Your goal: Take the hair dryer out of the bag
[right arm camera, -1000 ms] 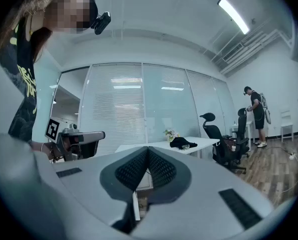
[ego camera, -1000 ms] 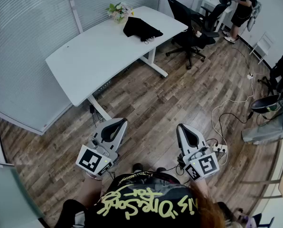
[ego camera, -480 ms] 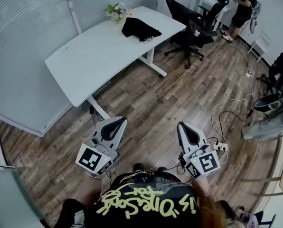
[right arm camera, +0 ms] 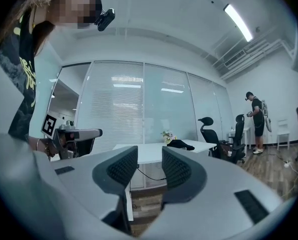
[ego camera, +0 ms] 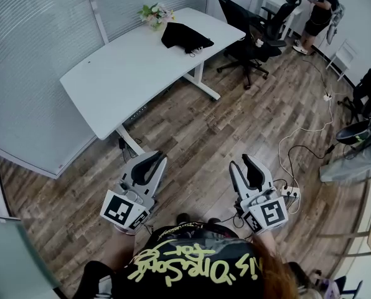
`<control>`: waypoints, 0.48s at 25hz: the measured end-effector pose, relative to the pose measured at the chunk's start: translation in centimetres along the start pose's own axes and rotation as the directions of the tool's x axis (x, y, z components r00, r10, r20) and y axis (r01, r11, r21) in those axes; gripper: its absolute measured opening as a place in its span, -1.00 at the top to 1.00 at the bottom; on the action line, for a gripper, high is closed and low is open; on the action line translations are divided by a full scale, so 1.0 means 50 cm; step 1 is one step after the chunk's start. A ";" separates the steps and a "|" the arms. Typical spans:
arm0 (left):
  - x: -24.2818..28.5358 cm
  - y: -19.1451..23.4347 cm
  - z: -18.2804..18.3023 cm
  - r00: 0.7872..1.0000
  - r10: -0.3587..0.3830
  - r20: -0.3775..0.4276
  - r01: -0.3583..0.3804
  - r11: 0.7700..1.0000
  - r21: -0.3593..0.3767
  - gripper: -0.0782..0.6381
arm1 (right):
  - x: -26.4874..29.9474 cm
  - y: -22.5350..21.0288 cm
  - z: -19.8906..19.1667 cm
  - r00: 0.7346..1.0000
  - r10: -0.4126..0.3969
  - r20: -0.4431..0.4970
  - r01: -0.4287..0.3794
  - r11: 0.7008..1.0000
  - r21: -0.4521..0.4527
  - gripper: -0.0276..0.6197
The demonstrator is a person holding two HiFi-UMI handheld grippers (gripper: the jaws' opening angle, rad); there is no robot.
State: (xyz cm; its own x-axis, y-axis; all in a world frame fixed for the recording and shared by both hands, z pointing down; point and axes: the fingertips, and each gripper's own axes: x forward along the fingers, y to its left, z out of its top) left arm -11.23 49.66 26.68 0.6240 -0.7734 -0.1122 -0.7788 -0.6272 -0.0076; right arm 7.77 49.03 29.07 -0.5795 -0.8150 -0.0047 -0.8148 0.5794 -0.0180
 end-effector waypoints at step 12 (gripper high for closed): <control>-0.025 0.038 -0.008 0.997 0.080 0.014 -0.079 0.996 -0.032 -0.13 | 0.000 -0.009 -0.007 0.998 -0.059 0.013 0.059 0.998 0.019 0.03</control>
State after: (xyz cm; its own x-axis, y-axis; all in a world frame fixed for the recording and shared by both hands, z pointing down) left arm -13.45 49.39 27.19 0.5587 -0.8197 -0.1263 -0.8235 -0.5664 0.0333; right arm 8.13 48.79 29.42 -0.5299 -0.8479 -0.0161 -0.8471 0.5301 -0.0370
